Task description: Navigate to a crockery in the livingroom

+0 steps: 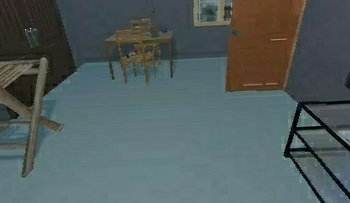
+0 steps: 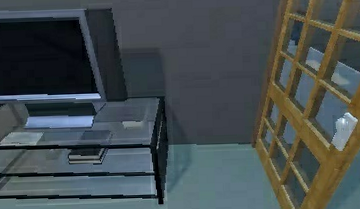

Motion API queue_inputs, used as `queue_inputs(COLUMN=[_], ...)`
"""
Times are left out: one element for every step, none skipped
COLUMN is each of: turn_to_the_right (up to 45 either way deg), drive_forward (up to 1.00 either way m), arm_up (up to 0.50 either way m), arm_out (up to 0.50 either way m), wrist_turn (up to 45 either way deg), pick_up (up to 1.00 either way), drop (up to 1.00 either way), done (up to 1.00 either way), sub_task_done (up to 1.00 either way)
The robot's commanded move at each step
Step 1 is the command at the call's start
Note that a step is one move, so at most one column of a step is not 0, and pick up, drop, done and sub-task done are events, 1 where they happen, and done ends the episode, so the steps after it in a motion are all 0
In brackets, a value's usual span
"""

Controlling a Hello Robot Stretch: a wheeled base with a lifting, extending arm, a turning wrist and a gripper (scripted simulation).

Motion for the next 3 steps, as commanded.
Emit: queue_inputs(turn_to_the_right=[3.0, 0.0, 0.0], drive_forward=[0.0, 1.0, 1.0], arm_up=[0.0, 0.0, 0.0], arm_out=[0.0, 0.0, 0.0], wrist_turn=[0.0, 0.0, 0.0], pick_up=[0.0, 0.0, 0.0], drop=[0.0, 0.0, 0.0], done=[0.0, 0.0, 0.0], sub_task_done=[0.0, 0.0, 0.0])
